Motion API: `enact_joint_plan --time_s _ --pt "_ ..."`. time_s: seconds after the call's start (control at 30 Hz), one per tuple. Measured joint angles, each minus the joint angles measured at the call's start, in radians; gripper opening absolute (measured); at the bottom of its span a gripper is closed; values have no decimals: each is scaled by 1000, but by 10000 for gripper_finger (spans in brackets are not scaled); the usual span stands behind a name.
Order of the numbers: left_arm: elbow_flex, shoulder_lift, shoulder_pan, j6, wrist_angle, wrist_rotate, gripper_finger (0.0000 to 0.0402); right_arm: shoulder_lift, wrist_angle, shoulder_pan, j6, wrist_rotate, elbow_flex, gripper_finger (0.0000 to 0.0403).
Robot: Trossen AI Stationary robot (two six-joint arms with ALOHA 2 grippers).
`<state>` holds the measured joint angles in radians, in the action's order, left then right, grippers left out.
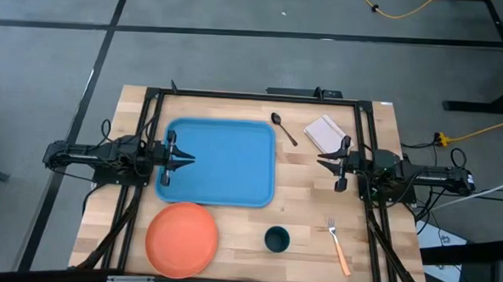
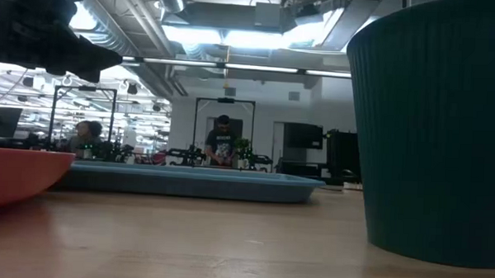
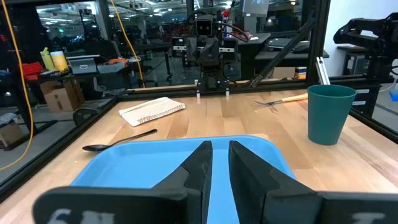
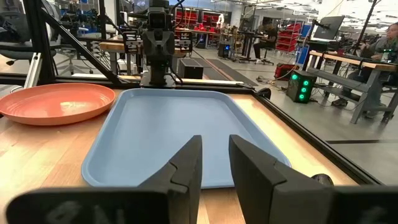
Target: Pick and place plate/cup/fork/spoon on tray
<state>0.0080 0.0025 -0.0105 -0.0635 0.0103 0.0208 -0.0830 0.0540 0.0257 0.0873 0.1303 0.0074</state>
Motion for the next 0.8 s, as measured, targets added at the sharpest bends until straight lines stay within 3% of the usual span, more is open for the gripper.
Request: enact_joint_plan --time_s 0.3,0.47,0.8 --pt "0 0 0 0 0 0 47 0 1 0 5 0 0 86" --pt "0 0 0 0 0 0 47 0 3 0 133 6 0 86" --pt "0 0 0 0 0 0 47 0 15 0 128 7 0 86"
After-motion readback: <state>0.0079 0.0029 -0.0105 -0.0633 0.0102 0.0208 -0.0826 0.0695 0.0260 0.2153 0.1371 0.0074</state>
